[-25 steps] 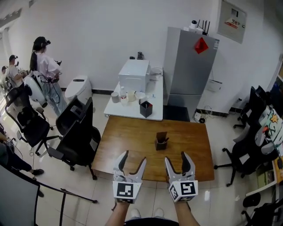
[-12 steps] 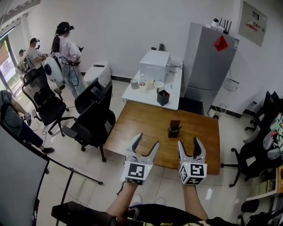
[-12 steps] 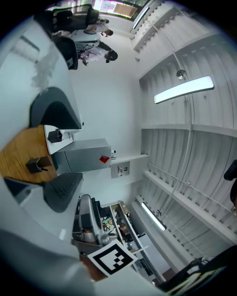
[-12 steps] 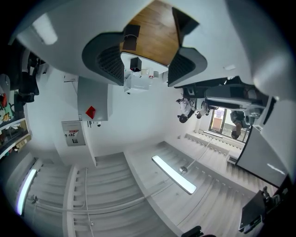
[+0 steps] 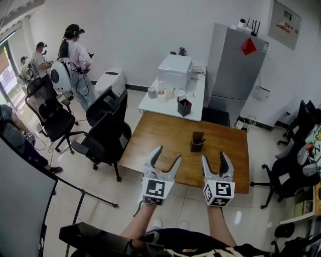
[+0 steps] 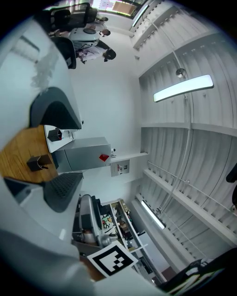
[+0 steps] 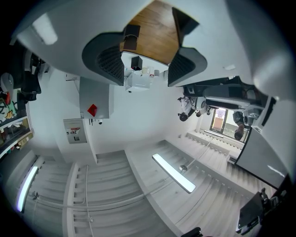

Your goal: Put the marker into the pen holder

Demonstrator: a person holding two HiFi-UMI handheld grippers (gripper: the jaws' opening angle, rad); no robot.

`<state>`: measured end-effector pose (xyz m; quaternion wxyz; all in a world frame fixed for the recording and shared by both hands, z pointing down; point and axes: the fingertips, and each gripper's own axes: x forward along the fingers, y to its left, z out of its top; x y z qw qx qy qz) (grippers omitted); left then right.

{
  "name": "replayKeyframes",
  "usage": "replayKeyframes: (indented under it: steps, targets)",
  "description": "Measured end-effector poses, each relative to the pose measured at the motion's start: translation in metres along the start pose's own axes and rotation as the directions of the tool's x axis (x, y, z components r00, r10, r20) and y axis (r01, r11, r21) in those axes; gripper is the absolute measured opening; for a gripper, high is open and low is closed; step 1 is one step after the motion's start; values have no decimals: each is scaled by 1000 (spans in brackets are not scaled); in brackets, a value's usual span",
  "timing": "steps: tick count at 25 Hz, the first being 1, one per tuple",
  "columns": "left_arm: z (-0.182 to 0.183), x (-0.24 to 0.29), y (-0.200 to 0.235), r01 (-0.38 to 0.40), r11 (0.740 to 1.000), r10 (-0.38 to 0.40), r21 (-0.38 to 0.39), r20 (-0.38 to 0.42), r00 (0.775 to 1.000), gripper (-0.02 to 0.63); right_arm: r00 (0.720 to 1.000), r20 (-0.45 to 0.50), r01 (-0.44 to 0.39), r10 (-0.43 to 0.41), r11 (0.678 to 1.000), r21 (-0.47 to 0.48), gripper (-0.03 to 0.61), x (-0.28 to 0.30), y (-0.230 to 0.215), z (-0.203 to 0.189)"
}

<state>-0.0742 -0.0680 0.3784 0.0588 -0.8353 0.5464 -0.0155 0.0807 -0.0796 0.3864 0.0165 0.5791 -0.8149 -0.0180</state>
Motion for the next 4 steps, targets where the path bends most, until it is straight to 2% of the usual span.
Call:
replayKeyframes:
  steps: [4]
  targets:
    - [-2,-2,-1,10,1000,-10,29,-10,1000,298,1000,3,-14,14,1000,6,291,-3,10,0]
